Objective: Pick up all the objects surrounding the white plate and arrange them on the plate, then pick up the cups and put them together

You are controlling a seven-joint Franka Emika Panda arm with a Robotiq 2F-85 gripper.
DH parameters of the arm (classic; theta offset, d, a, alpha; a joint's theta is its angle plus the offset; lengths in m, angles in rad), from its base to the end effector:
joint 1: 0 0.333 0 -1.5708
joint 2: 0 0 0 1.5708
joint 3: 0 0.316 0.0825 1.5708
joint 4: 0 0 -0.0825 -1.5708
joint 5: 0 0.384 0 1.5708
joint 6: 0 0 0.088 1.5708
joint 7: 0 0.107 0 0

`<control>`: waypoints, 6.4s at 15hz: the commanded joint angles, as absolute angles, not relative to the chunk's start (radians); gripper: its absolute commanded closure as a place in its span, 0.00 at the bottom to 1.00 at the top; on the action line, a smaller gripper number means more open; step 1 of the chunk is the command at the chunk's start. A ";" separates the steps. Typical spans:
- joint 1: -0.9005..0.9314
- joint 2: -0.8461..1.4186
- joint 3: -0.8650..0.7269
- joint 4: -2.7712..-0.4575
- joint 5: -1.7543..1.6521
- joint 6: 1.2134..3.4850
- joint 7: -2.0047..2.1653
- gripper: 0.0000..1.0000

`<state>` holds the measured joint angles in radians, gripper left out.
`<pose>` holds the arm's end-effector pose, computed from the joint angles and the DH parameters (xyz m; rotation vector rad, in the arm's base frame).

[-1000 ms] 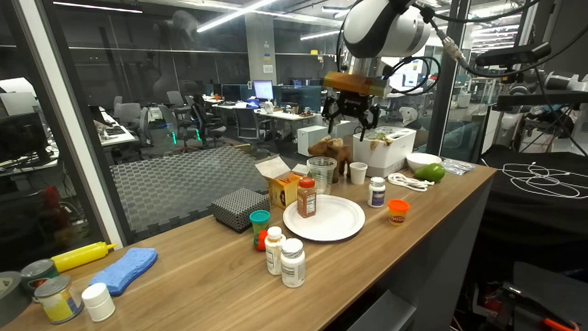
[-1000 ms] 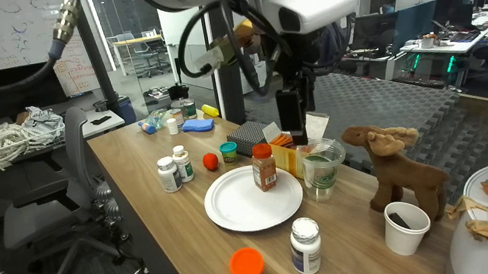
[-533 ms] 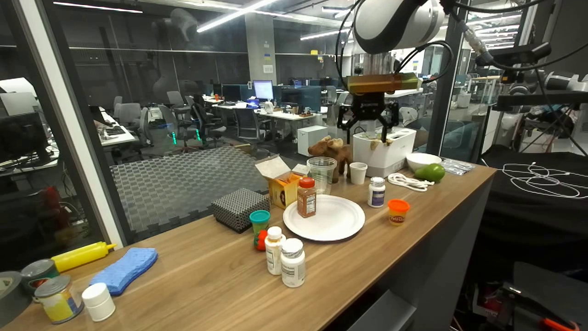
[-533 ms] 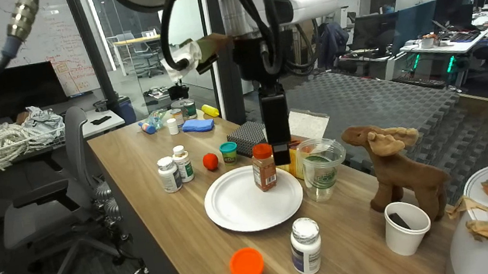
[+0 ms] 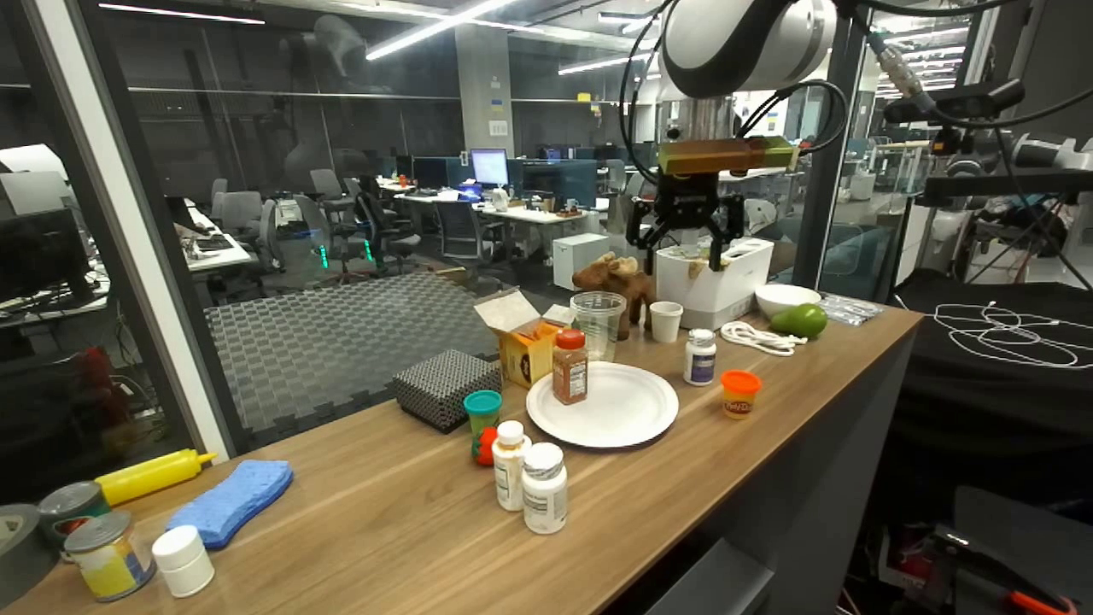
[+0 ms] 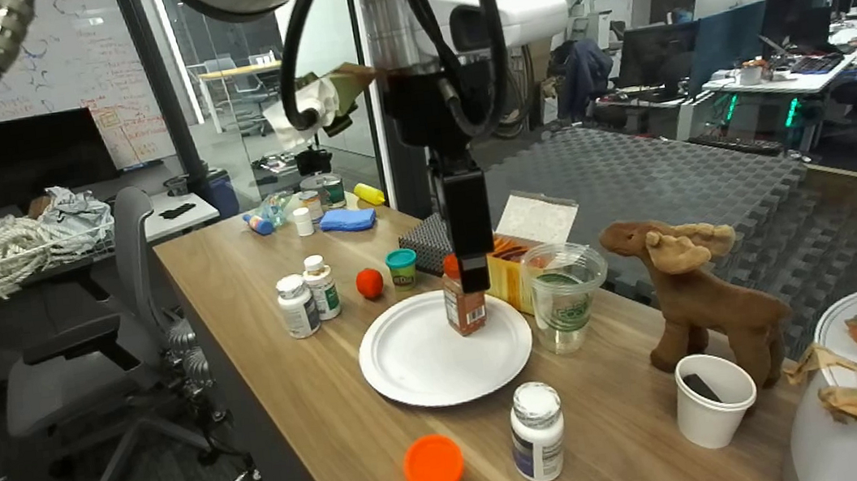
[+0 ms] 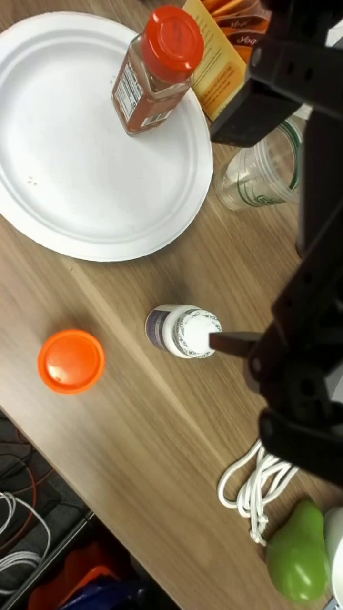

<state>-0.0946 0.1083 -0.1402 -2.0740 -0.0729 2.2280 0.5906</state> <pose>0.5548 -0.1338 0.3832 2.8443 -1.1709 0.0904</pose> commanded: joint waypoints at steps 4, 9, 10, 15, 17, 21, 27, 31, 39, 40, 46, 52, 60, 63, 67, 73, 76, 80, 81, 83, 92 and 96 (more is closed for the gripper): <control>-0.107 0.171 -0.146 -2.021 -0.078 2.200 0.458 0.00; -0.111 0.269 -0.169 -2.002 -0.104 2.304 0.409 0.00; -0.112 0.287 -0.174 -1.999 -0.102 2.325 0.406 0.00; -0.123 0.343 -0.198 -1.999 -0.075 2.372 0.403 0.00; -0.128 0.349 -0.209 -2.010 -0.073 2.384 0.406 0.00; -0.149 0.371 -0.212 -2.001 -0.041 2.381 0.386 0.00; -0.174 0.408 -0.195 -1.975 0.040 2.340 0.297 0.00; -0.179 0.423 -0.196 -1.962 0.069 2.324 0.274 0.27; -0.164 0.384 -0.242 -1.994 0.027 2.321 0.331 0.73; -0.163 0.377 -0.247 -1.998 0.025 2.319 0.336 0.73; -0.139 0.304 -0.250 -1.988 0.005 2.271 0.358 0.74; -0.077 0.333 -0.191 -1.874 -0.027 2.153 0.387 0.74; -0.007 0.499 -0.144 -1.725 -0.023 2.107 0.477 0.74; -0.002 0.545 -0.152 -1.685 -0.010 2.110 0.515 0.74; -0.016 0.578 -0.155 -1.644 0.021 2.102 0.554 0.74; -0.045 0.601 -0.150 -1.607 0.100 2.091 0.588 0.74; -0.054 0.609 -0.147 -1.601 0.132 2.084 0.590 0.74; -0.053 0.610 -0.150 -1.608 0.138 2.086 0.593 0.22; -0.053 0.608 -0.150 -1.611 0.138 2.087 0.592 0.21; -0.055 0.599 -0.149 -1.618 0.142 2.091 0.591 0.11; -0.030 0.472 -0.189 -1.716 0.094 2.152 0.649 0.00; 0.004 0.357 -0.193 -1.767 0.016 2.180 0.676 0.00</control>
